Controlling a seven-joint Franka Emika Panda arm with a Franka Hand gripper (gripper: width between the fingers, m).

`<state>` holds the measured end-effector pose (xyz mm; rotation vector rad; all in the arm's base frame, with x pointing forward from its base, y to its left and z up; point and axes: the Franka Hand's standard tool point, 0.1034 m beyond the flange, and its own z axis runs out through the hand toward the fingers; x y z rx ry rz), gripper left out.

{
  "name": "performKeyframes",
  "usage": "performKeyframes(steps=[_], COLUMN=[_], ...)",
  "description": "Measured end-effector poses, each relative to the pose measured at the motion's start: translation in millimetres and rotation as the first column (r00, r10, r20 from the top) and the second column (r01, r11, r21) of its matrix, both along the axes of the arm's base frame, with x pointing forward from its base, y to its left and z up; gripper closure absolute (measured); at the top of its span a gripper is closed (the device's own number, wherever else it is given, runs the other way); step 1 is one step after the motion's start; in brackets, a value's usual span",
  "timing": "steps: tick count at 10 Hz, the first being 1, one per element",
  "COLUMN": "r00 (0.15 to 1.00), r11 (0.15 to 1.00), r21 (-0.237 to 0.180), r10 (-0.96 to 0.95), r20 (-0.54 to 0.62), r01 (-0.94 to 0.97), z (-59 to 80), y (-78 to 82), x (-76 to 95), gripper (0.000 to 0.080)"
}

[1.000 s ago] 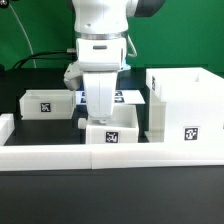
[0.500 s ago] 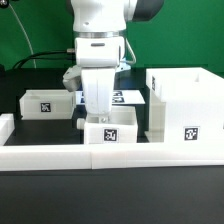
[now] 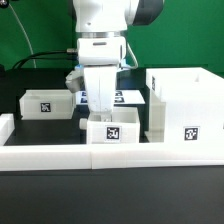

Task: Assemble drawer

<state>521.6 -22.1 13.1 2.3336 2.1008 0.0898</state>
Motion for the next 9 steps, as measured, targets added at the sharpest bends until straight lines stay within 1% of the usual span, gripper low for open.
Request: performKeyframes(steps=[4, 9], r00=[1.000, 0.999], r11=[1.000, 1.000], r21=[-0.001, 0.000], r10=[0.013, 0.016], r20=[-0.024, -0.034], r01=[-0.013, -0.016], z=[6.1, 4.4], y=[4.2, 5.7], x=[14.2, 13.7], gripper=[0.0758, 0.0758])
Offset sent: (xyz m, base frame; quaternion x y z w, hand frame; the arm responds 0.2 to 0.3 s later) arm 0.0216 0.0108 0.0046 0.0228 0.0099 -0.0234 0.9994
